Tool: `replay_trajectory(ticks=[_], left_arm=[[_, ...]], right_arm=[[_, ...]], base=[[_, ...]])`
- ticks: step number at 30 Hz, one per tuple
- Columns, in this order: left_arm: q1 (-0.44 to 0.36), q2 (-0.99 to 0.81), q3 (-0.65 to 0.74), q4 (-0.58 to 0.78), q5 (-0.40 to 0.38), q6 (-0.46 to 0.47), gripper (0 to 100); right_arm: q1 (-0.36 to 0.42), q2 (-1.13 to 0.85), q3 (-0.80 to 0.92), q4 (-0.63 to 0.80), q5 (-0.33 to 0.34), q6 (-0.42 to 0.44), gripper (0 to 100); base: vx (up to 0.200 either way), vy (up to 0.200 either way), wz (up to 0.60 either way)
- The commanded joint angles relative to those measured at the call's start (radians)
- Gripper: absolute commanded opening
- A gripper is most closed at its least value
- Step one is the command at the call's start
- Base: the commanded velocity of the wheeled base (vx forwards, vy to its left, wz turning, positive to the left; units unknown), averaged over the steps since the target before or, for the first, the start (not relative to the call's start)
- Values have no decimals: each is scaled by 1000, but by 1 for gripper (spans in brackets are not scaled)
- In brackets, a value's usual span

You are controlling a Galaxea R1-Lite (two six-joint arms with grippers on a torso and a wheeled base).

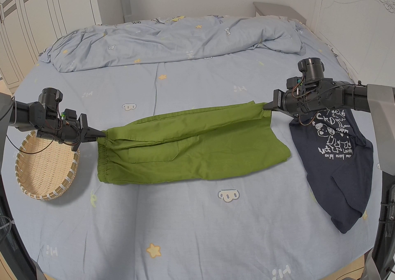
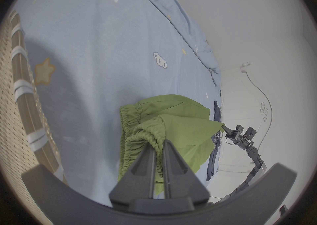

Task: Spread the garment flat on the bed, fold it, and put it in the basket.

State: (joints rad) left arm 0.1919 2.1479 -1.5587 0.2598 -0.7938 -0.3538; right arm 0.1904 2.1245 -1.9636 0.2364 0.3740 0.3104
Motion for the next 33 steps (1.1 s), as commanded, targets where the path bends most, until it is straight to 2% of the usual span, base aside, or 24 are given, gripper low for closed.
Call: replay_trajectory(ticks=[1, 4, 15, 16, 17, 18, 33], left_arm=[[0, 29, -24, -1, 2, -2, 0], [0, 40, -30, -1, 2, -4, 0], [-2, 43, -47, 4, 2, -8, 0], [-2, 43, -47, 4, 2, -8, 0], [-2, 43, -47, 4, 2, -8, 0], [-3, 43, -49, 4, 2, -8, 100], [-88, -14, -7, 4, -5, -14, 100]], right_arm=[[-6, 0, -3, 0, -26, 1, 0], [-3, 12, -6, -2, -76, -4, 0], [7, 28, -8, -2, -76, -5, 0], [7, 29, -8, -2, -76, -5, 100], [11, 31, -8, -2, -76, -5, 100], [17, 32, -8, -2, -76, -4, 100], [26, 29, 6, 0, -78, 9, 100]], base=[[0, 0, 0], [0, 0, 0], [0, 0, 0], [0, 0, 0], [0, 0, 0], [0, 0, 0], [0, 0, 0]])
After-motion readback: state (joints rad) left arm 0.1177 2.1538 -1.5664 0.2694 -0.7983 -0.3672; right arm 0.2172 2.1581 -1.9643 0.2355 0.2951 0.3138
